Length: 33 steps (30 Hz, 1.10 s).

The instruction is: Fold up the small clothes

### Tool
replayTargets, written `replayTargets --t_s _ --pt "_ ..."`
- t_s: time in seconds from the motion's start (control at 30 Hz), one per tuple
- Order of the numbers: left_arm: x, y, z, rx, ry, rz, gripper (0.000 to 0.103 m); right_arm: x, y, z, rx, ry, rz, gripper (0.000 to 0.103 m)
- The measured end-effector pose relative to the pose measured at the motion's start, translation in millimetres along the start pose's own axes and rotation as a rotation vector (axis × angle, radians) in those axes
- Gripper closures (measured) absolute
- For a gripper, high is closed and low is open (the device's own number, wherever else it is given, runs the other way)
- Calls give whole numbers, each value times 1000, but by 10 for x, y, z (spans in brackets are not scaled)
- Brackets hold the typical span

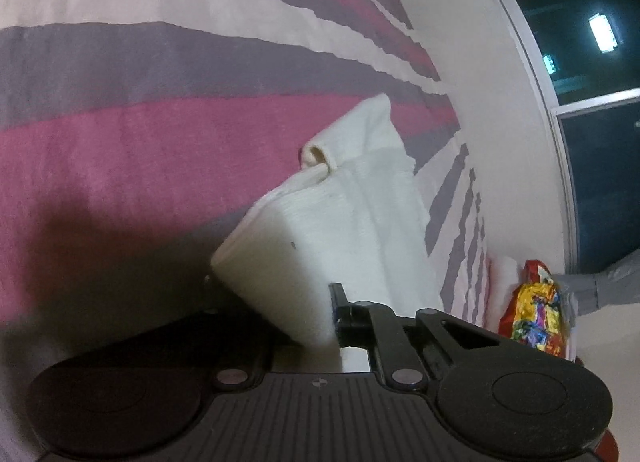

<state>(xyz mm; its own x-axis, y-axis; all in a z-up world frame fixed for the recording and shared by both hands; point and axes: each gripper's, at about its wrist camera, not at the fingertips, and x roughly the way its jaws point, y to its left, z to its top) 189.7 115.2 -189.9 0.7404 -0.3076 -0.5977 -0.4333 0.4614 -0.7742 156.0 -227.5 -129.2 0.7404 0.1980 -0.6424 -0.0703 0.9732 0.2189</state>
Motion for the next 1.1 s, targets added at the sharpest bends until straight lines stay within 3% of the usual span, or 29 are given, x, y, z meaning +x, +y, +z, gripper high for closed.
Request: replayTargets --t_s 0.17,0.23,0.33,0.47,0.53,0.6,0.8,0.9,1.1 --pt "-81 -114 -39 58 -21 -2 94 -1 -75 -13 -11 -2 -58 45" --pt "-100 -228 -55 117 -34 8 94 104 -128 -48 -8 57 -96 45" --pt "-151 -535 -132 278 -60 2 96 128 -218 -63 42 61 -72 46" --pt "-128 -1112 -419 549 -50 -83 96 28 -330 -9 118 21 -10 45" --pt "-49 -1413 -674 709 -13 -132 96 -35 -434 4 163 4 12 45" --pt "85 -1619 -988 857 73 -167 96 -110 -555 26 196 -11 19 45" --pt "291 -1653 -1770 1149 289 -157 96 -382 -1076 18 306 -54 44 45" --pt "268 -1572 -1948 1159 354 -113 95 -445 -1267 -10 366 -65 76 44" --pt "14 -1594 -2046 1197 304 -86 95 -399 -1284 -25 408 -34 162 43"
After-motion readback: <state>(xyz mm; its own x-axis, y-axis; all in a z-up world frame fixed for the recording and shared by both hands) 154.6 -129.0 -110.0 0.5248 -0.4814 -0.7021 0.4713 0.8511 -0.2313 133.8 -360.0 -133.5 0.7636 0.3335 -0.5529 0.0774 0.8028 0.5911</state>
